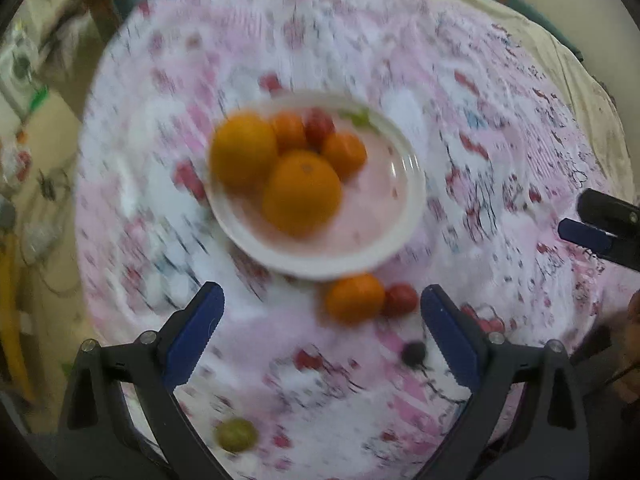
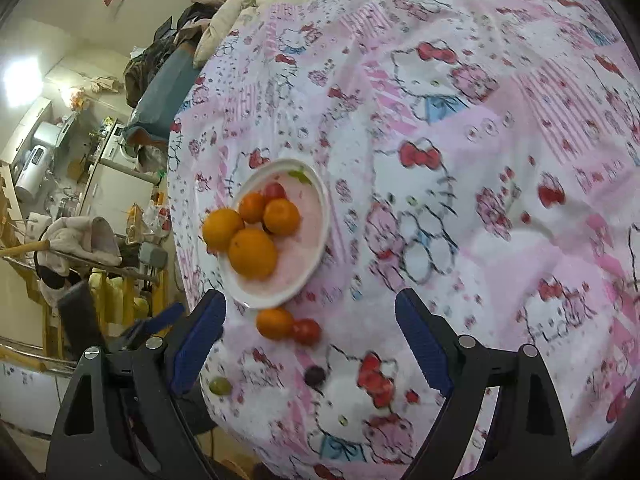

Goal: Organize fruits
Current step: 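Grasp a mandarin beside the plate with the left tool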

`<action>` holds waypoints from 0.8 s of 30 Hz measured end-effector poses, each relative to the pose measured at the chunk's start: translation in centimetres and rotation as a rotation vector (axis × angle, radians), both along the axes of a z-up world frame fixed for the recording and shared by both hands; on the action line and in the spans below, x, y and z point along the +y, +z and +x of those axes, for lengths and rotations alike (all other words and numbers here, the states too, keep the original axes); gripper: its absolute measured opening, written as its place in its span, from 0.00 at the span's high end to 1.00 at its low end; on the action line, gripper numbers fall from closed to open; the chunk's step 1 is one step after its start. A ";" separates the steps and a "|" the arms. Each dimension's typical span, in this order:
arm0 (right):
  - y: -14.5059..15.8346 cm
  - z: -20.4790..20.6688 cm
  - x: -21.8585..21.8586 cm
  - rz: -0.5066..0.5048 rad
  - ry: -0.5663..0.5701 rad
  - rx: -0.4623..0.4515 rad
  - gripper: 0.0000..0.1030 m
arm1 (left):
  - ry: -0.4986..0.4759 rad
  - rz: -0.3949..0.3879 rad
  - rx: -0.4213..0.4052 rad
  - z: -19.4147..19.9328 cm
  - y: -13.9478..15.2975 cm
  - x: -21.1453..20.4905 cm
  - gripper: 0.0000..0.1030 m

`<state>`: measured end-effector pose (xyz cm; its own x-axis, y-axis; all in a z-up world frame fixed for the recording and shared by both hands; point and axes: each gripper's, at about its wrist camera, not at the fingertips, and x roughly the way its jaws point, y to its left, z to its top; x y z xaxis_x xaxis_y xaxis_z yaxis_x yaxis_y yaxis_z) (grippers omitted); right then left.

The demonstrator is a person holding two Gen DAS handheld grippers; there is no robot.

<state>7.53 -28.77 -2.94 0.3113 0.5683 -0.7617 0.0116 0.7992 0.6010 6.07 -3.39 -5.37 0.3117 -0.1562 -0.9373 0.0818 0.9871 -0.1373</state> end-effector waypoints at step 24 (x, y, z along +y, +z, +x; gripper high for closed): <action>-2.1 -1.5 -2.0 -0.046 0.003 0.039 0.14 | 0.211 -0.141 0.256 1.9 -6.2 -1.2 0.61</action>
<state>6.04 -30.82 -5.01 0.2794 0.5333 -0.7984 0.0315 0.8260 0.5628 7.96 -4.63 -11.54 0.1087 -0.2465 -0.9630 -0.1762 0.9487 -0.2627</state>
